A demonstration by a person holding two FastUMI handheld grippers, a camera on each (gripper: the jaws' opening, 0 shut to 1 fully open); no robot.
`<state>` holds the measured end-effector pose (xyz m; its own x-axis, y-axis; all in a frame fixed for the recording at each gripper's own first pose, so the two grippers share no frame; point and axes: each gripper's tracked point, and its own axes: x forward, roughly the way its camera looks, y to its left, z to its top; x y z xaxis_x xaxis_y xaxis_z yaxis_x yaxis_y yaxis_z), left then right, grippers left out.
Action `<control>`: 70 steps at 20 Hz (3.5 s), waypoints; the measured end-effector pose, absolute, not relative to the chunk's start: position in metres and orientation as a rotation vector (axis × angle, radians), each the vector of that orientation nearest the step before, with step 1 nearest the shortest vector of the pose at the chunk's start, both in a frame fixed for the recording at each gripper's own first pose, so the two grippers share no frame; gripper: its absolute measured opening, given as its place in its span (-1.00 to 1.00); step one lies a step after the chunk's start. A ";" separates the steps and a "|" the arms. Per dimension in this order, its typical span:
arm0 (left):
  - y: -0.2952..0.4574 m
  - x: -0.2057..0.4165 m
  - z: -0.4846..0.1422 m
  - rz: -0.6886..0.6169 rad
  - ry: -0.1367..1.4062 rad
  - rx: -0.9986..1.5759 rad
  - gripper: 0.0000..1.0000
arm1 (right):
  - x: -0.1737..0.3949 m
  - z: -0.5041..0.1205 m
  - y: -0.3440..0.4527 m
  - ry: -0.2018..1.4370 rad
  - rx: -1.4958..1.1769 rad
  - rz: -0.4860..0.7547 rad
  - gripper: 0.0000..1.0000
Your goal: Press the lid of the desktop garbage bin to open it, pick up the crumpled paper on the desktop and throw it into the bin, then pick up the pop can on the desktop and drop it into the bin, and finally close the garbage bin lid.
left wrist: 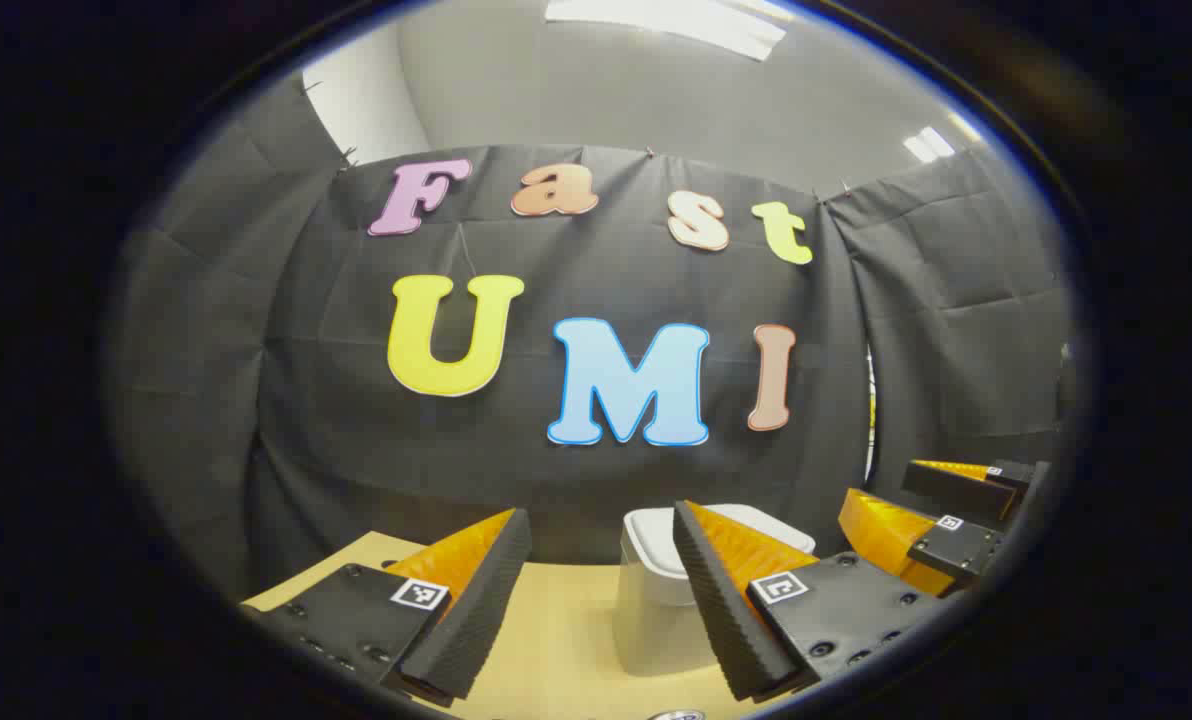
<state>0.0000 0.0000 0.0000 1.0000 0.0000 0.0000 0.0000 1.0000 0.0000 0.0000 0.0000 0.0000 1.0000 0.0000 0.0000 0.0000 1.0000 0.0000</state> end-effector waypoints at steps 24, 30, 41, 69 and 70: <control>0.004 0.009 -0.006 0.028 0.015 0.008 0.93 | 0.014 -0.008 0.000 0.026 0.027 0.023 0.77; 0.007 0.011 -0.009 0.034 0.023 0.018 0.93 | 0.024 -0.016 0.001 0.049 0.029 0.008 -0.39; 0.018 0.014 -0.012 0.072 0.035 -0.001 0.93 | 0.039 -0.041 0.016 0.106 -0.038 0.064 -1.00; 0.021 0.006 -0.025 0.125 0.090 -0.003 0.93 | 0.112 -0.112 0.024 0.272 0.066 0.188 -0.99; 0.022 0.005 -0.024 0.128 0.088 -0.003 0.89 | 0.112 -0.111 0.023 0.266 0.055 0.183 -0.99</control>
<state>0.0050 0.0220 -0.0237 0.9880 0.1269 -0.0880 -0.1272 0.9919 0.0028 0.1119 0.0230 -0.1112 0.9482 0.1871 -0.2567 -0.1727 0.9819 0.0778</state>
